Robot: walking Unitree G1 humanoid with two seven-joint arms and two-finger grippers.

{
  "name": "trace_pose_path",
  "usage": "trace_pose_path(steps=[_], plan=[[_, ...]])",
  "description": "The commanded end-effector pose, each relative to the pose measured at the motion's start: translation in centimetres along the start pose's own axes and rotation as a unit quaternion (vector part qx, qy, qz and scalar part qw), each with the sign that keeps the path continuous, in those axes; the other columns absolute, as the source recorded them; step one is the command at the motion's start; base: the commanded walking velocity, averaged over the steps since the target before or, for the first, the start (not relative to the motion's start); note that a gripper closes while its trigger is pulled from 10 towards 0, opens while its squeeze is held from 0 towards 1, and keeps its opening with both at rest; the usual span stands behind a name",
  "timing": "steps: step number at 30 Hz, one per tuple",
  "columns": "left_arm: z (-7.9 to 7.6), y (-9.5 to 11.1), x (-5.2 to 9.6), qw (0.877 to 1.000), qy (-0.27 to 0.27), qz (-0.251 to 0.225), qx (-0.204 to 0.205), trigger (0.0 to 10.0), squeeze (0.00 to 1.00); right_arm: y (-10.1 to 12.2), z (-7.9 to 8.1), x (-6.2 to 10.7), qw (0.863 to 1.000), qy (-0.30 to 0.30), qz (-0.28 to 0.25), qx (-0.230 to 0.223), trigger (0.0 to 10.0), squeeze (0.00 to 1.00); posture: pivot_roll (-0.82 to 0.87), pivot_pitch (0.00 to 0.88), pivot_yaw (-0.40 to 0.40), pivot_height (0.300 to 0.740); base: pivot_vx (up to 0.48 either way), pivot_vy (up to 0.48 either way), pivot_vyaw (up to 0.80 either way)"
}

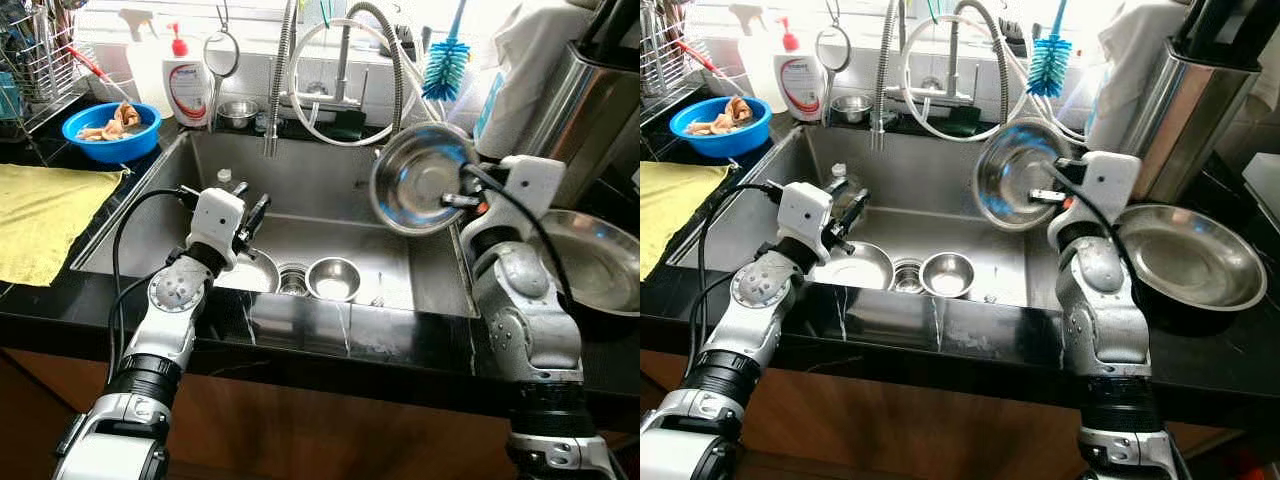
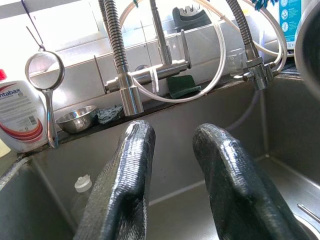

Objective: Kitchen organization

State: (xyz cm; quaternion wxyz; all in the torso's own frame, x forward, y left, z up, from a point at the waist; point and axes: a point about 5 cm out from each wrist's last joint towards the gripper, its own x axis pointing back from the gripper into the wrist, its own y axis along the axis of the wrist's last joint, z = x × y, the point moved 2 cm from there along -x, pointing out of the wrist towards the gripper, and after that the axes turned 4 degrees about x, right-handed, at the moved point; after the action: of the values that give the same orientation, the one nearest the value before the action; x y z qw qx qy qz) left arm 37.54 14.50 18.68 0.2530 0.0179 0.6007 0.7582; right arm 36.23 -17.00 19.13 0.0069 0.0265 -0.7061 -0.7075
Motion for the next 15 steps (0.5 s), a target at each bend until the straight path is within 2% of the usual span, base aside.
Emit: trace_pose_path(steps=[1,15], plan=[[0.0,-0.2,0.0,1.000,0.003,0.005,0.009,10.0,0.00,-0.4,0.0,-0.2,1.000,0.015,0.014,0.009,10.0,0.00,0.15,0.000,-0.071,0.740,0.000,0.000,0.00],[-0.2,-0.4,0.1,1.000,-0.001,0.011,0.013,10.0,0.00,-2.7,0.3,-0.9,0.996,0.062,0.056,0.034,10.0,0.00,0.15,0.000,-0.077,0.740,0.000,0.000,0.00]])
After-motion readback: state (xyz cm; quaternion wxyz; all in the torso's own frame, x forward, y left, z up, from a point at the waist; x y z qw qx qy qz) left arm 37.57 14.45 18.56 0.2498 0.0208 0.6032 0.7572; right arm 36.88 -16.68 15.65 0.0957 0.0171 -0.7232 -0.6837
